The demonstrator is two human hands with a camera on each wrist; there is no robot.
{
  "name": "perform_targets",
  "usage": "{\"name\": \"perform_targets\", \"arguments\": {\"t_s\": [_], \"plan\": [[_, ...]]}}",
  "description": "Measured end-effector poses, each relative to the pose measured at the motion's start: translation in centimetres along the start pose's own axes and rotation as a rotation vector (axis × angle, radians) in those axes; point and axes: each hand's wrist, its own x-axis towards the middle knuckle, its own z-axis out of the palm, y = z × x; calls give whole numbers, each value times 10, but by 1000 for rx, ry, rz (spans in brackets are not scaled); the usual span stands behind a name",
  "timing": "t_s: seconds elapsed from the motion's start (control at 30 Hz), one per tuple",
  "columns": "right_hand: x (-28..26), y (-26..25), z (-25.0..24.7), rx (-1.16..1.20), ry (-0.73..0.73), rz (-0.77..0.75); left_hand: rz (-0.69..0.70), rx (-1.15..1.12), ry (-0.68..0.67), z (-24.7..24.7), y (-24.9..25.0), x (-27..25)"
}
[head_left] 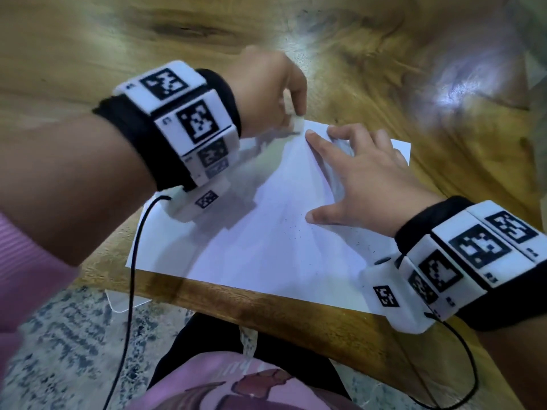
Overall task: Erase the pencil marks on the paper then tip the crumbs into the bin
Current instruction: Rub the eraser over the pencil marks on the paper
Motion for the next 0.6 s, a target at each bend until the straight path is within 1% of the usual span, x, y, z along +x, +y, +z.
{"name": "perform_targets", "arguments": {"t_s": [0.03, 0.07, 0.1, 0.13, 0.17, 0.2, 0.23, 0.27, 0.3, 0.37, 0.4, 0.43, 0.47, 0.53, 0.57, 0.6], "plan": [[0, 0, 0, -1, 3, 1, 18, 11, 18, 3, 1, -1], [1, 0, 0, -4, 3, 1, 33, 12, 8, 7, -1, -4], [1, 0, 0, -8, 2, 2, 53, 6, -33, 10, -4, -10], [1, 0, 0, -12, -1, 3, 66, 2, -98, 12, -9, -17], [1, 1, 0, -12, -4, 3, 70, 10, -197, 13, -13, -25], [1, 1, 0, -10, -4, 3, 57, 31, -304, 12, -15, -30], [1, 1, 0, -10, -3, 2, 44, 52, -368, 10, -15, -31], [1, 1, 0, -11, -3, 1, 36, 56, -362, 8, -15, -29], [1, 1, -1, -13, -2, 0, 28, 28, -300, 7, -14, -24], [1, 0, -2, -21, -2, 2, 3, -34, -121, 6, -11, -13], [1, 0, -2, -26, -5, 3, 0, -28, -56, 6, -10, -11], [2, 0, -3, -31, -8, 3, 0, -8, -46, 7, -10, -12], [2, -1, -3, -38, -12, 4, 6, 15, -90, 8, -13, -15], [2, -1, -2, -46, -15, 7, 23, 86, -266, 9, -18, -26], [2, -1, -2, -48, -14, 9, 20, 105, -324, 9, -18, -29], [2, -1, -1, -47, -13, 9, 12, 91, -315, 8, -17, -29]]}}
